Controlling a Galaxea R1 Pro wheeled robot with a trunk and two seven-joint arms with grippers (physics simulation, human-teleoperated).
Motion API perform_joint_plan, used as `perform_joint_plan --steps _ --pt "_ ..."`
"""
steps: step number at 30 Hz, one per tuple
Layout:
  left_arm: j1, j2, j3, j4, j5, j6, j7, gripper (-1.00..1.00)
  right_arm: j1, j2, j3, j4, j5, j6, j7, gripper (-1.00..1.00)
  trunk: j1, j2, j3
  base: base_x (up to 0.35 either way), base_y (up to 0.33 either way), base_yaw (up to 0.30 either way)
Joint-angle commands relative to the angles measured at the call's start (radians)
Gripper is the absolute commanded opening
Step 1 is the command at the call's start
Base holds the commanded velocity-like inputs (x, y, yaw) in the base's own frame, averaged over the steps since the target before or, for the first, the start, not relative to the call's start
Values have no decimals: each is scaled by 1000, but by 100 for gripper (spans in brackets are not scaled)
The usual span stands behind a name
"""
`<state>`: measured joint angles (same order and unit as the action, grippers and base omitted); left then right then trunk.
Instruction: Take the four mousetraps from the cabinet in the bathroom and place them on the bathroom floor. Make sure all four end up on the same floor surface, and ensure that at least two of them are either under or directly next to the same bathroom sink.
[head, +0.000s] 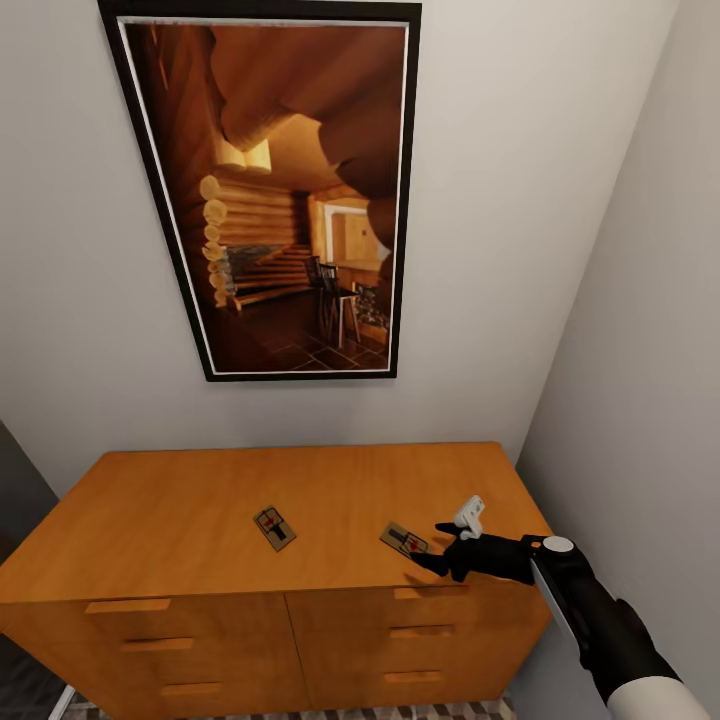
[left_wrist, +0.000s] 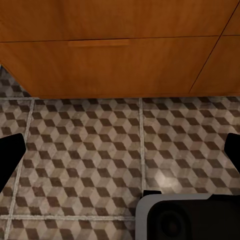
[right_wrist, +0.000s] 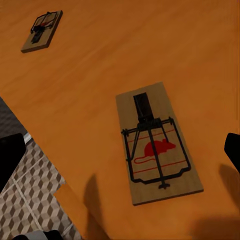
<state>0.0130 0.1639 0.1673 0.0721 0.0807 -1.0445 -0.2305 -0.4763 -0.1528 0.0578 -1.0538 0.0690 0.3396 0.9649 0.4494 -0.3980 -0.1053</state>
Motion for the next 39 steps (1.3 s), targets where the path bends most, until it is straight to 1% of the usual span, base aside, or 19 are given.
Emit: perform_joint_plan --steps 1,23,39 --pt "-1 0 3 2 8 -3 -10 100 -1 0 0 -2 4 6 2 100 1 -2 -2 0 0 0" --pt "-1 0 3 2 8 -3 -10 100 -1 -2 1 -2 14 7 -30 100 1 -2 -2 0 0 0" --pt "-1 0 3 2 8 -3 -10 100 -1 -3 2 -2 13 7 -27 100 1 -2 -3 0 0 0"
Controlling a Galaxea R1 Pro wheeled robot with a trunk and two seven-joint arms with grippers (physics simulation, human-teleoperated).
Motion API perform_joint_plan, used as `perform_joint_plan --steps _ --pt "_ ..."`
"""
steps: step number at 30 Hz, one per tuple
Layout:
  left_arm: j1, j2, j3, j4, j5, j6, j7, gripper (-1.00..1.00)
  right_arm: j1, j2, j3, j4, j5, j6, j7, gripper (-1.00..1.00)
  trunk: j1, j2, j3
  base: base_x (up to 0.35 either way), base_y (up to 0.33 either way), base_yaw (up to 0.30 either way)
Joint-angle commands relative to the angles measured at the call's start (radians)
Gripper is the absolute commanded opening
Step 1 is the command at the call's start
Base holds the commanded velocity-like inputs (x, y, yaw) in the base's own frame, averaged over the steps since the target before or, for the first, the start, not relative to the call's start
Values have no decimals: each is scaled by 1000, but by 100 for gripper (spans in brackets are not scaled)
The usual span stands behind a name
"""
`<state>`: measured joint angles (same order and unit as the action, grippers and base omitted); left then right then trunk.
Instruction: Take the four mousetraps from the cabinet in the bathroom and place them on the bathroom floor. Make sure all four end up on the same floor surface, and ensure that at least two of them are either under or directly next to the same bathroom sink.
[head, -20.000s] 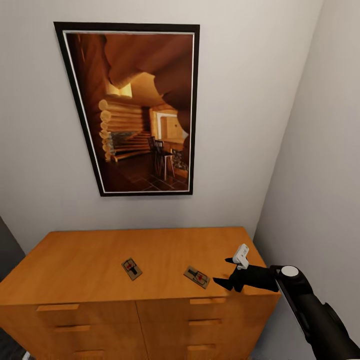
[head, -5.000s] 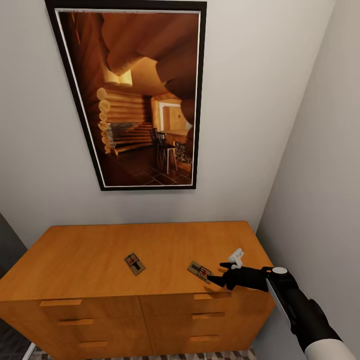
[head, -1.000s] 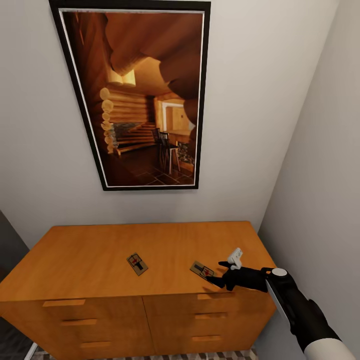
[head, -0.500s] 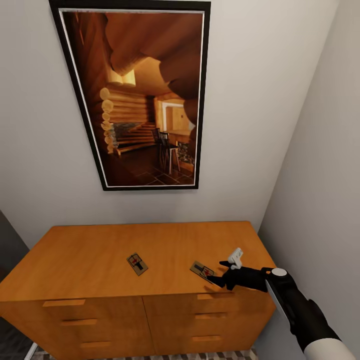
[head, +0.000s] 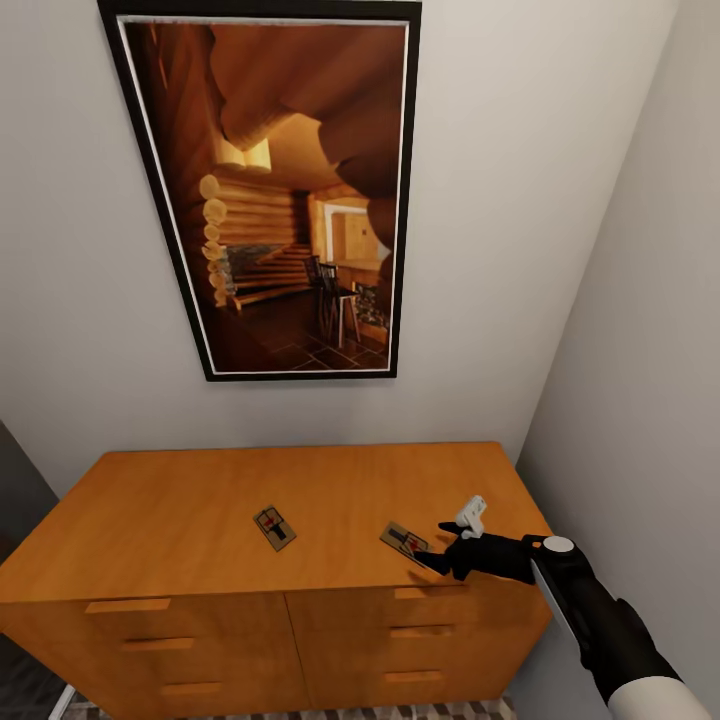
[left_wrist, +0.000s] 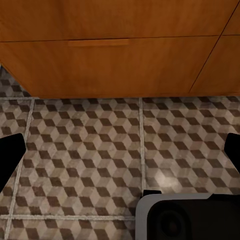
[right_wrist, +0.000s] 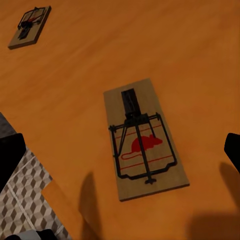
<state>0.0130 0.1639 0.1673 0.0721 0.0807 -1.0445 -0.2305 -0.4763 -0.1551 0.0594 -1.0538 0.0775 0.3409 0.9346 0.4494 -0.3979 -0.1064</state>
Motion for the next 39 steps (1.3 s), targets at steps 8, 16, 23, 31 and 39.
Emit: perform_joint_plan --steps 8,16,23,31,39 --pt "-1 0 3 2 8 -3 -10 100 -1 0 1 -2 4 6 4 100 1 -2 -11 0 0 0" --pt "-1 0 3 2 8 -3 -10 100 -1 0 2 -2 4 6 3 100 1 -2 -15 0 0 0" --pt "-1 0 3 2 8 -3 -10 100 -1 0 2 -2 4 6 3 100 1 -2 -15 0 0 0" --pt "-1 0 3 2 8 -3 -10 100 -1 0 2 -2 4 6 3 100 1 -2 -15 0 0 0" --pt "-1 0 3 2 8 -3 -10 100 -1 -1 1 -2 4 8 4 100 1 -2 -22 0 0 0"
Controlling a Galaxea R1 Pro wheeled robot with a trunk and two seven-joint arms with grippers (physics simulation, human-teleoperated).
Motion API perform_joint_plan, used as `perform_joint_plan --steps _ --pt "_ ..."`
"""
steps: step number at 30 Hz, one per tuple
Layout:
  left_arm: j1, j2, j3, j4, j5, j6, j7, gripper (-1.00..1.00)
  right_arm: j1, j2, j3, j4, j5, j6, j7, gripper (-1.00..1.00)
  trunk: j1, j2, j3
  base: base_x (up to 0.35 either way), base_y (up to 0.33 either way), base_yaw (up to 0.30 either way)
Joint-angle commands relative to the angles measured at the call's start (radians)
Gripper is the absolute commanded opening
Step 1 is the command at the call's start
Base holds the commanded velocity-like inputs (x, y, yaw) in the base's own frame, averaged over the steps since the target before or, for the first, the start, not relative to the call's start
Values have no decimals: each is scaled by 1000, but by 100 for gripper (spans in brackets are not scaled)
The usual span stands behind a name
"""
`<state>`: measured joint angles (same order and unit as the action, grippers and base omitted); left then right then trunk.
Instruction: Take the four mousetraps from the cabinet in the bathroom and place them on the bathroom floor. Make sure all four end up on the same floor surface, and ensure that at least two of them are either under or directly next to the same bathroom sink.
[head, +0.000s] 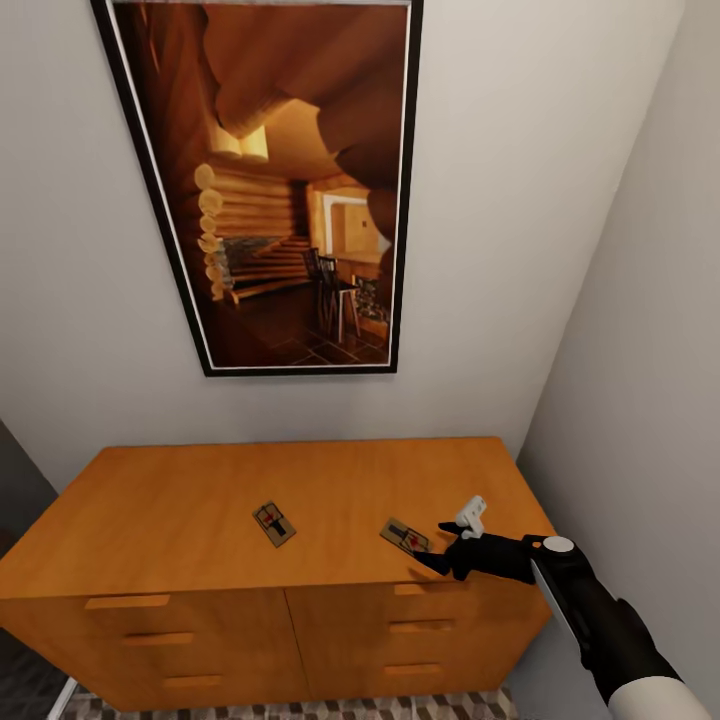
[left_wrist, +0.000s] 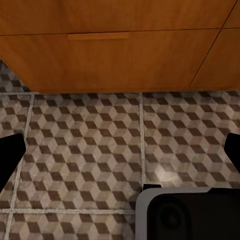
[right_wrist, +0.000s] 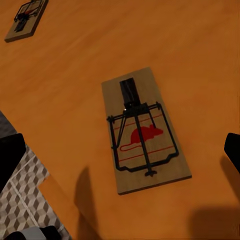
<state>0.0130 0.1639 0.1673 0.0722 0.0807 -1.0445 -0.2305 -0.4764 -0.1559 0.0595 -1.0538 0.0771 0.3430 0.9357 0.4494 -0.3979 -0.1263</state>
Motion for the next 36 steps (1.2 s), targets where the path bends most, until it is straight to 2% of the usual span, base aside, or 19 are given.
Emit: perform_joint_plan --steps 1,9,36 --pt "-1 0 3 1 8 -3 -10 100 -1 0 0 -2 4 6 3 100 1 -2 -3 0 0 0" --pt "-1 0 3 2 8 -3 -10 100 -1 -1 0 -2 5 6 3 100 1 -2 -13 0 0 0" --pt "-1 0 3 1 8 -3 -10 100 -1 -13 -1 -2 6 5 3 100 1 -2 -21 0 0 0"
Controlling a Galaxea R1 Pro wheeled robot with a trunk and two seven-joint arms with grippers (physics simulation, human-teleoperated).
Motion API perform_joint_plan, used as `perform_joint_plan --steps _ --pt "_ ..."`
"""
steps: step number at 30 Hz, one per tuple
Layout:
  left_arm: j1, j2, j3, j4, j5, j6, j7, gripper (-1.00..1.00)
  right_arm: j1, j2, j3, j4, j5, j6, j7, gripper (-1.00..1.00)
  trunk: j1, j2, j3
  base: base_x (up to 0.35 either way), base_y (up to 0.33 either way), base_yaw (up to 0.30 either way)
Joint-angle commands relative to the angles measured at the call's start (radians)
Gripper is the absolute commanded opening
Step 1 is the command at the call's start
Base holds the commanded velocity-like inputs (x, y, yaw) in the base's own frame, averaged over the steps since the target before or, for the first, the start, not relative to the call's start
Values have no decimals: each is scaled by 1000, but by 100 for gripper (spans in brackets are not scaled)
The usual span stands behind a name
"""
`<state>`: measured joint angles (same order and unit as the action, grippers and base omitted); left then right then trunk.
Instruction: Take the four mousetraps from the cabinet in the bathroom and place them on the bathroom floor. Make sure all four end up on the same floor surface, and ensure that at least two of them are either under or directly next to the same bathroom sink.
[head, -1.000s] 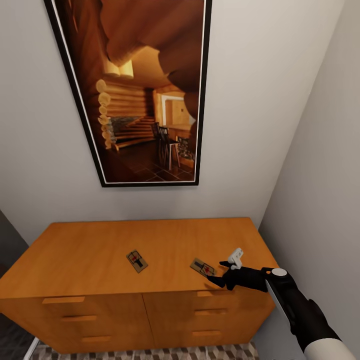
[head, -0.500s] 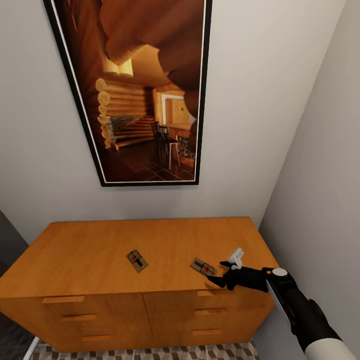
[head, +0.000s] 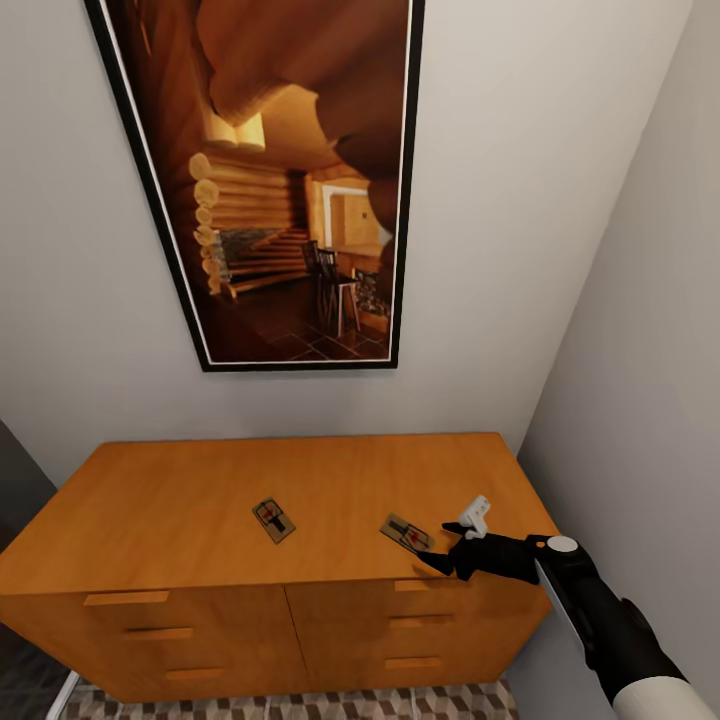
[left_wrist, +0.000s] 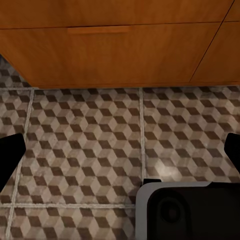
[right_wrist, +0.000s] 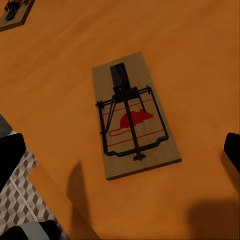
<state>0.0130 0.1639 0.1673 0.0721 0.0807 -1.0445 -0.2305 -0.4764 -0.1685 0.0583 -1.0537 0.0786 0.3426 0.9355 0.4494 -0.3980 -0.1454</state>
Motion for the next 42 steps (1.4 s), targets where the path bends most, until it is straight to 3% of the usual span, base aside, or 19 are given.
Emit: perform_joint_plan --steps 1,15,42 --pt "-1 0 3 2 8 -3 -10 100 -1 -1 0 -2 4 6 3 100 1 -2 -3 0 0 0" --pt "-1 0 3 2 8 -3 -10 100 -1 -13 0 -2 14 4 1 100 1 -2 -8 0 0 0" --pt "-1 0 3 2 8 -3 -10 100 -1 -12 0 -2 37 4 -44 100 1 -2 -8 0 0 0"
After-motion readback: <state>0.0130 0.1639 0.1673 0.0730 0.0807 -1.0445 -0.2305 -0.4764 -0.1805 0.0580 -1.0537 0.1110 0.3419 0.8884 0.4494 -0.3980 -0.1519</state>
